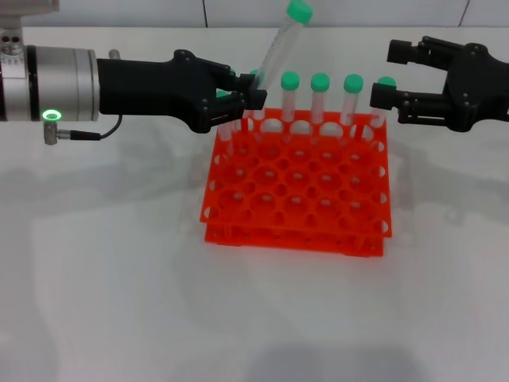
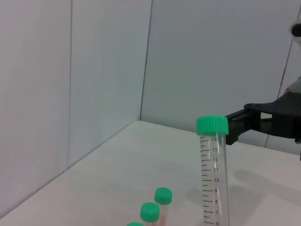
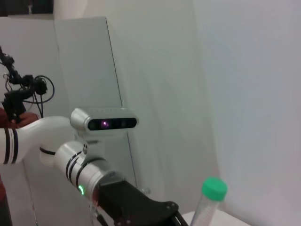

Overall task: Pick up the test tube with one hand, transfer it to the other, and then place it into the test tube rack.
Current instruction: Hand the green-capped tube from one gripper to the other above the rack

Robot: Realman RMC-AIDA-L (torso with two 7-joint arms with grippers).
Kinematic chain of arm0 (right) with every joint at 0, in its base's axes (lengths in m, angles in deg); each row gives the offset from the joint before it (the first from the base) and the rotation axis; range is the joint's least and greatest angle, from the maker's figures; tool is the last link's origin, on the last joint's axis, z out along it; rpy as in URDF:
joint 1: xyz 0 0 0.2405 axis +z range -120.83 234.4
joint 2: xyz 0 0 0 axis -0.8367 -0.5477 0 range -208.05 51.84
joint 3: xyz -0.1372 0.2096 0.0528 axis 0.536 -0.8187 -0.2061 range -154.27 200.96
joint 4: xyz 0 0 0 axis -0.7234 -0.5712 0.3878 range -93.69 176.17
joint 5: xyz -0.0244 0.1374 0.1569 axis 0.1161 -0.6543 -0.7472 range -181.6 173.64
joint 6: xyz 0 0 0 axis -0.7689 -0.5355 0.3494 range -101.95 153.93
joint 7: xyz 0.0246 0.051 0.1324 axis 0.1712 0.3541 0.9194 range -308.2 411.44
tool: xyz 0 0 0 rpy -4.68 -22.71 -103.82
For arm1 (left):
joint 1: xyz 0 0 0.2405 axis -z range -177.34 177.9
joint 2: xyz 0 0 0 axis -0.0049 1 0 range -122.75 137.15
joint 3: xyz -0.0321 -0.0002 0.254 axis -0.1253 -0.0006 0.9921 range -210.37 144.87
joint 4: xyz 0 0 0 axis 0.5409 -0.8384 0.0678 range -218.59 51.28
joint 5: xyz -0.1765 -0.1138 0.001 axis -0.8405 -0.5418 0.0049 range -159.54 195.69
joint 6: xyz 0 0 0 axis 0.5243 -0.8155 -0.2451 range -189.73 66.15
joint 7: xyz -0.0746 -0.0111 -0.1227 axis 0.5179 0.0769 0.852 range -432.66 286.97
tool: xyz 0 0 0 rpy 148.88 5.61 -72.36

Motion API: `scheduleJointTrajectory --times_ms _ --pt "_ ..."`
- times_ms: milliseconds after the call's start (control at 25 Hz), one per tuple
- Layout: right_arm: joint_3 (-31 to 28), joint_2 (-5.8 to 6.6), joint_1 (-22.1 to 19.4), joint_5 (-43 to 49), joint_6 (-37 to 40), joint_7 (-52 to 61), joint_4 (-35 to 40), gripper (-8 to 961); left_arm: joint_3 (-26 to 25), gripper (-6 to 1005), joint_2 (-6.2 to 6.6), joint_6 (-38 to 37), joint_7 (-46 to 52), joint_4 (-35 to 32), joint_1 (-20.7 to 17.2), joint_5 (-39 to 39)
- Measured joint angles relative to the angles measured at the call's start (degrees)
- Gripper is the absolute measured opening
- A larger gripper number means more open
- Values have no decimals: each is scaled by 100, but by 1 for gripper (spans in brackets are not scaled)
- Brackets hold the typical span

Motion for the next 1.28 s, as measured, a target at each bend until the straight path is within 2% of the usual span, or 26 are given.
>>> scheduleJointTrajectory --times_ms 320,880,1280 --pt "8 -13 99 -93 -81 0 -104 825 10 194 11 -14 -19 -1 27 13" --pt "72 -33 643 -264 -276 -55 -730 826 -35 194 1 -65 -124 -2 67 -21" --pt "274 -49 953 -772 -460 -372 -1271 826 -35 194 -15 -23 -127 1 64 -22"
